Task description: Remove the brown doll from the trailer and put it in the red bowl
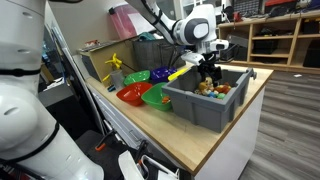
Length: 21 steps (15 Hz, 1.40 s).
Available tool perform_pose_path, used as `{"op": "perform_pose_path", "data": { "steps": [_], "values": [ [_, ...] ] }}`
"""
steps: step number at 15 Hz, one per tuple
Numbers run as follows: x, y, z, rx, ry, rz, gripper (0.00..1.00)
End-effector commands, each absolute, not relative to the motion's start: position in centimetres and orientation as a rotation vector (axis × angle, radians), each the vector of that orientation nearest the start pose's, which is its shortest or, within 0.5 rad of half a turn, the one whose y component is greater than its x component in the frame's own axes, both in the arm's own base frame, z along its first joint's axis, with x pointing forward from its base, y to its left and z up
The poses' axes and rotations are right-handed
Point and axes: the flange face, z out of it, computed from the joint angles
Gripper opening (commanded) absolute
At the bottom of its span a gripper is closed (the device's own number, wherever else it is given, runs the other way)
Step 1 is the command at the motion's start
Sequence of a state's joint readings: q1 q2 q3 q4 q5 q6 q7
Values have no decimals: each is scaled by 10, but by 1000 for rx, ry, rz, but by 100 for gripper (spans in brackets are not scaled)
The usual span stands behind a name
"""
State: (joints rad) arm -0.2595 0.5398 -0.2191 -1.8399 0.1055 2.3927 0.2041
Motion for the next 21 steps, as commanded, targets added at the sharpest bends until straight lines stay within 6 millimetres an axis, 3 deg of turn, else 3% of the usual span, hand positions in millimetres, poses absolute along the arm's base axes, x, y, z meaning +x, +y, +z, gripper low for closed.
{"op": "perform_pose_path", "data": {
  "steps": [1,10,21],
  "values": [
    [584,-291,235,-2896,1233,-61,100],
    [589,-279,236,-2739,1345,-199,100],
    [569,-278,200,-2629,1479,-126,100]
  ]
}}
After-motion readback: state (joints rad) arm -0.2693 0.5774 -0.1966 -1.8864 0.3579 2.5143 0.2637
